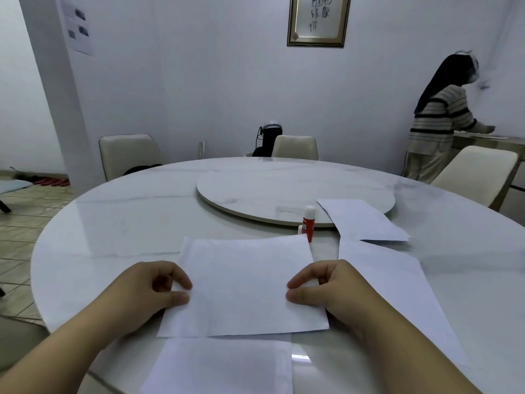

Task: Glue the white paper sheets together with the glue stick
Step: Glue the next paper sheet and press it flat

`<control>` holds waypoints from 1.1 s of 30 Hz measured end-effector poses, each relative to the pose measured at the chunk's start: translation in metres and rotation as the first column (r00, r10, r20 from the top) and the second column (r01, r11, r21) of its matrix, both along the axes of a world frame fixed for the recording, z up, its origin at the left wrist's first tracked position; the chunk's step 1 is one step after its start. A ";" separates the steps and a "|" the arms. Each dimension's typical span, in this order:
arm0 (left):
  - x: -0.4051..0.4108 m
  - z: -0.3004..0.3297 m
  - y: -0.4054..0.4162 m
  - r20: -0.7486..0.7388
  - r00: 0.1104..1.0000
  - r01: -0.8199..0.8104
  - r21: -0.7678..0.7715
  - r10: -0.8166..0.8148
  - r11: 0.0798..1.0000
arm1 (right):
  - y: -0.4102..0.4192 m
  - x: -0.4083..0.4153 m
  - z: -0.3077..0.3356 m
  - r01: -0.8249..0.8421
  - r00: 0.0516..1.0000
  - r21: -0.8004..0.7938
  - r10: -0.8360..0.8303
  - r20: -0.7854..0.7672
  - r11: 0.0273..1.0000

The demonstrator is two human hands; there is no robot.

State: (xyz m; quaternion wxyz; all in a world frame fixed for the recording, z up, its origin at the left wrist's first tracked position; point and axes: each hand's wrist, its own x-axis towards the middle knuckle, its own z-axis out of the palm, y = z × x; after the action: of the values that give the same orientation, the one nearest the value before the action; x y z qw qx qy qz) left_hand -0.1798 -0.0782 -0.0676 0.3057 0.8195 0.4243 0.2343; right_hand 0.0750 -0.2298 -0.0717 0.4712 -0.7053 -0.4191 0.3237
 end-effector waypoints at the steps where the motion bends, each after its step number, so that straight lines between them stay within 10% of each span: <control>1: 0.000 -0.001 0.000 0.000 1.000 -0.002 0.004 0.002 1.000 | 0.000 -0.001 0.000 -0.002 1.000 -0.005 0.002 0.010 1.000; 33: 0.004 -0.006 0.002 -0.114 0.993 0.023 0.103 -0.011 0.994 | 0.004 -0.002 -0.001 0.022 0.981 -0.101 -0.002 0.193 0.995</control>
State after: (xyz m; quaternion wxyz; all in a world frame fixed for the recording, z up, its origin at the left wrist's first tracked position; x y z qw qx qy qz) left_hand -0.1758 -0.0765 -0.0737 0.2401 0.8500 0.4211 0.2064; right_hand 0.0729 -0.2262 -0.0725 0.3936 -0.7592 -0.4411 0.2724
